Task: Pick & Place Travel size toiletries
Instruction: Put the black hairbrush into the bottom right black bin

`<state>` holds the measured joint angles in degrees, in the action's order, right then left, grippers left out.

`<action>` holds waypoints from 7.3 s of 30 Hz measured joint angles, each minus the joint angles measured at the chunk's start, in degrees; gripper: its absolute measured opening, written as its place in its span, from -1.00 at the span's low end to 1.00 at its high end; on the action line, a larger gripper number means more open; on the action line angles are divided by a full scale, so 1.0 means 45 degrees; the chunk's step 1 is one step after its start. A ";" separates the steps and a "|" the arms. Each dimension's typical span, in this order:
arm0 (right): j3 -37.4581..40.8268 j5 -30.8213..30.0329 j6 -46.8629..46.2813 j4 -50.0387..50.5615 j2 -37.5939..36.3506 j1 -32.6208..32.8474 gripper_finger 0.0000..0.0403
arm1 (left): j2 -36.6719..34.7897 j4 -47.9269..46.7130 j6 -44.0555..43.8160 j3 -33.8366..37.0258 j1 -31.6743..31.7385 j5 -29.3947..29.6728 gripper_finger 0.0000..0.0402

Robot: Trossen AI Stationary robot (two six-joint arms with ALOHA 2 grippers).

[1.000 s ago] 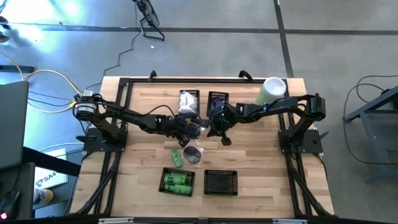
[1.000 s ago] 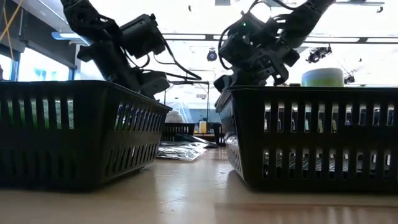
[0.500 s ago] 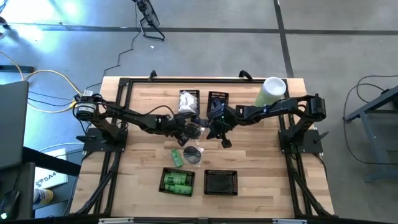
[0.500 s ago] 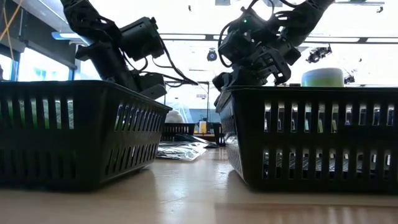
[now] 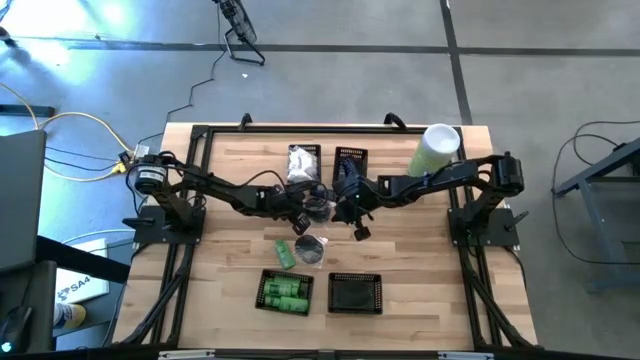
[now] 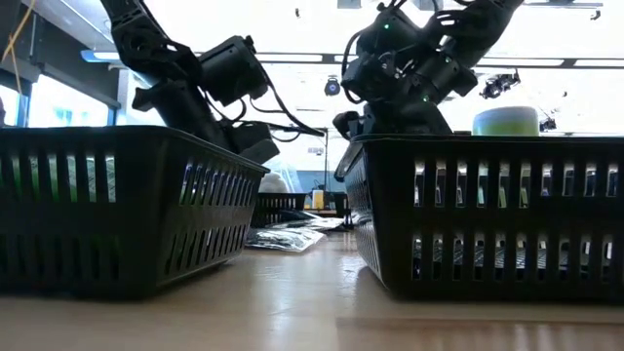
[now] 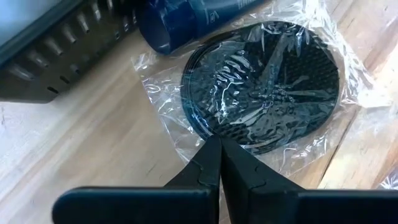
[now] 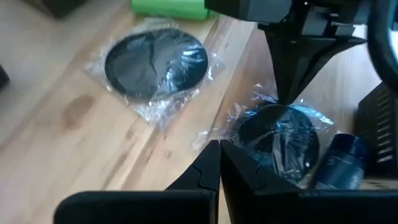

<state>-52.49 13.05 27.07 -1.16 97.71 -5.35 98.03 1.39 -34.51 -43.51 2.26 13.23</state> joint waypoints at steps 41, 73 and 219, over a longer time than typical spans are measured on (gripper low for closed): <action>0.0000 -0.6491 0.4611 -0.2736 0.2763 0.1514 -0.62 | 0.0045 -0.0345 0.0944 0.0058 0.0006 -0.0752 -1.00; 0.0000 -0.6923 0.4613 -0.2736 0.2734 0.1603 -0.98 | -0.0087 0.0332 0.0934 0.0078 0.0001 -0.1101 -0.74; 0.0005 -0.4023 -1.2104 0.3442 -0.3488 0.7857 -0.49 | -0.9465 0.5672 0.6938 0.6746 -0.0752 -0.0387 -0.17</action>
<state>-52.47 -5.06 -27.40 14.33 82.02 30.01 55.44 26.92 -3.29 -13.15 -1.13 11.49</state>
